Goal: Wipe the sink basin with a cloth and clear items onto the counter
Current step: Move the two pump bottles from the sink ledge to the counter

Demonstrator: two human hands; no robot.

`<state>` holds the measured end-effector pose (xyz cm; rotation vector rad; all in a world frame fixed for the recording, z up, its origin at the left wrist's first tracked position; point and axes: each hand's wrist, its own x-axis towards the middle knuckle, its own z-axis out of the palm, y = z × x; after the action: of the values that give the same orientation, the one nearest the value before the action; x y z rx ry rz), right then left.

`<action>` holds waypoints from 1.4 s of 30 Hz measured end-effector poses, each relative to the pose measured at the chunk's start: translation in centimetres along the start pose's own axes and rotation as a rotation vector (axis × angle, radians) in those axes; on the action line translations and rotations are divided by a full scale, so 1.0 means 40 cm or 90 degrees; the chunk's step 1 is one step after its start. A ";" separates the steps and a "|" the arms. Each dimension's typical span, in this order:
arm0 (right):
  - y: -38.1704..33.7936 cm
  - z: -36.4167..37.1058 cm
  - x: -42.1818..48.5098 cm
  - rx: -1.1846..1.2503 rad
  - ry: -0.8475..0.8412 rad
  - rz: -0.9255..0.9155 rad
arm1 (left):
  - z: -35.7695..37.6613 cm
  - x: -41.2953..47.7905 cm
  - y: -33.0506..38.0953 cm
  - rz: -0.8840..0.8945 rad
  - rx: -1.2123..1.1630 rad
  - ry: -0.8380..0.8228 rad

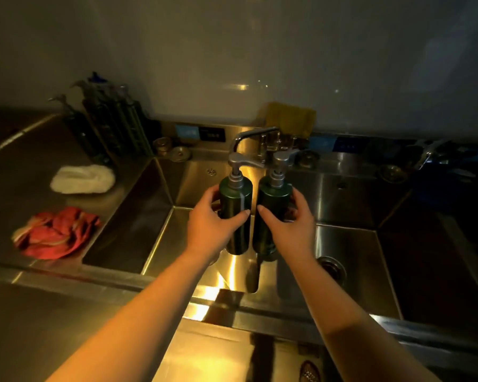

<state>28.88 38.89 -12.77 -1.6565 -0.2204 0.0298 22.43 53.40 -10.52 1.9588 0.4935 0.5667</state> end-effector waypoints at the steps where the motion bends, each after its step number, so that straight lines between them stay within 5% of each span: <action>1: -0.002 0.029 -0.020 0.004 -0.001 0.005 | -0.032 -0.007 -0.013 -0.003 0.008 -0.001; 12: -0.044 0.231 -0.059 -0.009 -0.024 0.015 | -0.212 0.024 -0.114 -0.020 -0.010 0.009; 33: -0.058 0.600 0.224 0.050 -0.102 0.016 | -0.382 0.437 -0.260 -0.005 0.053 0.064; 42: -0.059 0.749 0.275 0.051 -0.056 0.027 | -0.467 0.575 -0.339 -0.014 -0.018 0.015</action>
<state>34.86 70.32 -12.21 -1.5811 -0.2481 0.1412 28.82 85.34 -11.36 1.9201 0.5177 0.5800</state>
